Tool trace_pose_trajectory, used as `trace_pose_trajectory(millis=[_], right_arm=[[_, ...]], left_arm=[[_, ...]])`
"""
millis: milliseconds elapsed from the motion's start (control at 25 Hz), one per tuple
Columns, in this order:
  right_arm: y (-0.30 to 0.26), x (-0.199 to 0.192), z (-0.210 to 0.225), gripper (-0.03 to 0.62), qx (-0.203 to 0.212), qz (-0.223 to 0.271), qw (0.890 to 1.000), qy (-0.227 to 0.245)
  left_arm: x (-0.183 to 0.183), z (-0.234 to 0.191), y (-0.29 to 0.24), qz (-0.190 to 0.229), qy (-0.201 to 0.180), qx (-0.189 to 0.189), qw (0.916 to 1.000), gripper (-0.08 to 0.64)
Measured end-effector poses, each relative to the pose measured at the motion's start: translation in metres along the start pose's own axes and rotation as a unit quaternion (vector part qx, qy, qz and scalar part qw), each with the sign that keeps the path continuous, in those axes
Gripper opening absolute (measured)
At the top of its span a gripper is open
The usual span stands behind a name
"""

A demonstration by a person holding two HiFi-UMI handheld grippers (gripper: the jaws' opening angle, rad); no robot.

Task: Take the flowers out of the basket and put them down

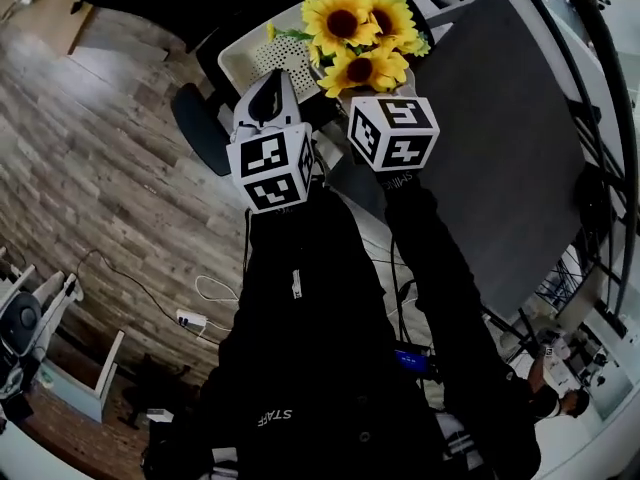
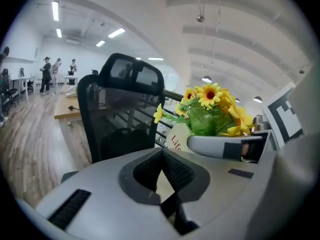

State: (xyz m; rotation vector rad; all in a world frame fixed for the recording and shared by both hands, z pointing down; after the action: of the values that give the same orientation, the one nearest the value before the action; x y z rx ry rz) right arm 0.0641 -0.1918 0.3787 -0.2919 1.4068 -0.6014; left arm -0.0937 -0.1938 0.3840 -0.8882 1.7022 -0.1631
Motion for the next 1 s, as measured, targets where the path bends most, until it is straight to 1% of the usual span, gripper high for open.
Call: trace_pose_trajectory(millis=[160,280,480,680,1000], right_arm=[[0.077,0.005,0.024,0.471,-0.041,0.019,0.999,-0.03],[0.112,0.004,0.03,0.471,-0.069,0.021,0.997,-0.041],[0.185,-0.004,0.055,0.471,-0.124,0.04,0.989,-0.065],[0.247,-0.013,0.067,0.469,-0.183,0.072,0.977,-0.083],[0.314,-0.021,0.077,0.469,-0.271,0.111,0.95,-0.107]], left_arm=[[0.007,0.055,0.02,-0.004,-0.03,-0.046,0.9985,0.002],[0.012,0.077,0.031,-0.005,-0.042,-0.072,0.9965,0.002],[0.005,0.14,0.047,-0.009,-0.079,-0.122,0.9894,0.002],[-0.008,0.193,0.062,-0.02,-0.12,-0.186,0.975,0.002],[-0.013,0.244,0.077,-0.027,-0.174,-0.261,0.9491,0.003]])
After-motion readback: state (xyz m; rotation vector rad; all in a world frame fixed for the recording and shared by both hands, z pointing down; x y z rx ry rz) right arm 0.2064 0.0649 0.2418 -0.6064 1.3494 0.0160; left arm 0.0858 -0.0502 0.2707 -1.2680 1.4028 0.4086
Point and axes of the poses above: the fingertips, and each gripper's own axes: y backward along the fingers, z to its right, x out of its top, the point moved 8 cm from there along y, backward along the fingers, and after that the axes turned 4 degrees about y, right-handed, at the moved point
